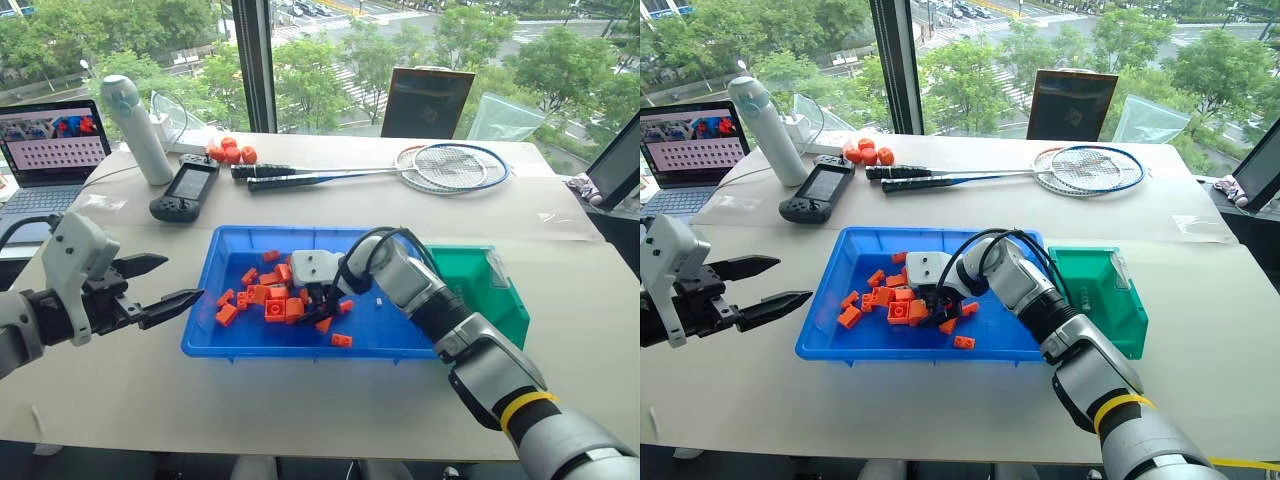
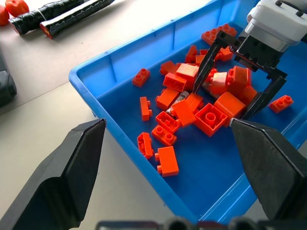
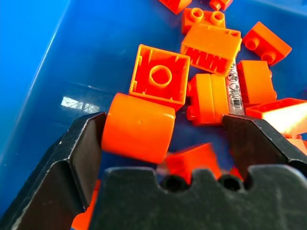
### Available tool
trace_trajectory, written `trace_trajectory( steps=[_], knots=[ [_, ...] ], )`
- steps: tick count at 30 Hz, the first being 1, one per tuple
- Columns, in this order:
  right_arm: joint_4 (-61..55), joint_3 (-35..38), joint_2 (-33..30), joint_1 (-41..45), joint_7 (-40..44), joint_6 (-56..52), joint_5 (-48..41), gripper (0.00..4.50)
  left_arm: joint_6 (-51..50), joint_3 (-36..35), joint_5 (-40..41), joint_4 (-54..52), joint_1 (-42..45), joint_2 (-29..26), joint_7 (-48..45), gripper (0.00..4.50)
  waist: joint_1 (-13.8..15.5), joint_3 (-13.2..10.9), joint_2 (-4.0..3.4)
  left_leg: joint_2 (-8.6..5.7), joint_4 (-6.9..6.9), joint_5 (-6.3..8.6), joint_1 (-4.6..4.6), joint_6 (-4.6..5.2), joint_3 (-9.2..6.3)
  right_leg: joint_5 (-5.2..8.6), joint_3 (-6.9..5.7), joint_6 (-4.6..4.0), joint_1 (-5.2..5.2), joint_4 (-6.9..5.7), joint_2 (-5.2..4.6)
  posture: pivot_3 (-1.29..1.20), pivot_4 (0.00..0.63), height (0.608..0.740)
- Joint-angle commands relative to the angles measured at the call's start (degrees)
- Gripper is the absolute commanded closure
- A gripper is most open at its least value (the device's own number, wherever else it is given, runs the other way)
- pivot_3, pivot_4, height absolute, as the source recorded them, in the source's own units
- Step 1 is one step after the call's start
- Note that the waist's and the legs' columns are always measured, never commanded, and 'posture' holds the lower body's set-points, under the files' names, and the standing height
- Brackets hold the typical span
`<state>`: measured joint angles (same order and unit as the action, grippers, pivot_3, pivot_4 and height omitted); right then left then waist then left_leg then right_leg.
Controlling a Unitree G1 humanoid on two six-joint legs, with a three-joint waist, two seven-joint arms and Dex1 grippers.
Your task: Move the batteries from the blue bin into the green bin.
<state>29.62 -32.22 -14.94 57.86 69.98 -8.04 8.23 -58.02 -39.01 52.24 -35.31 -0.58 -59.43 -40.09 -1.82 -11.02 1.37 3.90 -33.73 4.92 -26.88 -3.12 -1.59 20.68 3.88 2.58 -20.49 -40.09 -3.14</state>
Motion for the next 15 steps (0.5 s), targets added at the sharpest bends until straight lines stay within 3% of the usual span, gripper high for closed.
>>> trace_trajectory(
  steps=[1, 4, 5, 12, 15],
  knots=[
    [-0.5, 1.2, -0.6, 0.6, 0.6, 1.1, 0.2, 1.83, 0.9, -0.2, 0.4, -1.3, 0.5, -0.5, -0.1, 0.0, -0.1, 0.0, 0.0, 0.0, 0.0, 0.0, 0.0, 0.0, 0.0, 0.0, 0.0, 0.0, 0.01, 0.0, 0.0, 0.0, 0.15, 0.709],
    [-1.2, 1.6, -1.4, 0.5, 1.3, 1.1, 0.0, 2.89, 1.4, 0.2, 0.1, -1.4, 0.6, -0.3, 0.0, 0.0, -0.1, 0.0, 0.0, 0.0, 0.0, 0.0, 0.0, 0.0, -0.01, 0.0, 0.0, 0.0, 0.01, 0.0, 0.0, 0.0, 0.15, 0.709],
    [-2.2, 2.0, -1.7, 0.5, 1.9, 0.5, -0.6, 3.06, 1.6, 0.4, 0.0, -1.3, 0.6, -0.2, -0.1, 0.0, -0.1, 0.0, 0.0, 0.0, 0.0, 0.0, 0.01, 0.0, -0.01, 0.0, 0.0, 0.0, 0.02, 0.0, 0.0, 0.0, 0.15, 0.709],
    [-10.5, 7.9, -6.2, 2.3, 9.9, -6.3, -8.1, 3.06, 2.7, 2.0, -0.6, -0.6, 1.4, 0.0, -0.2, 0.0, 0.0, 0.0, 0.0, 0.0, 0.0, 0.0, -0.05, 0.0, 0.0, 0.0, 0.0, 0.0, -0.02, 0.0, -0.01, 0.0, 0.15, 0.709],
    [-6.1, 10.3, -10.3, 5.6, 8.9, -4.8, -6.9, 3.06, 3.3, 3.0, -0.9, -0.1, 1.9, -0.1, -0.3, 0.0, 0.1, 0.0, 0.0, -0.01, -0.01, 0.0, -0.03, 0.0, 0.0, 0.0, 0.0, 0.0, 0.0, 0.01, -0.01, 0.0, 0.15, 0.709]
  ],
)
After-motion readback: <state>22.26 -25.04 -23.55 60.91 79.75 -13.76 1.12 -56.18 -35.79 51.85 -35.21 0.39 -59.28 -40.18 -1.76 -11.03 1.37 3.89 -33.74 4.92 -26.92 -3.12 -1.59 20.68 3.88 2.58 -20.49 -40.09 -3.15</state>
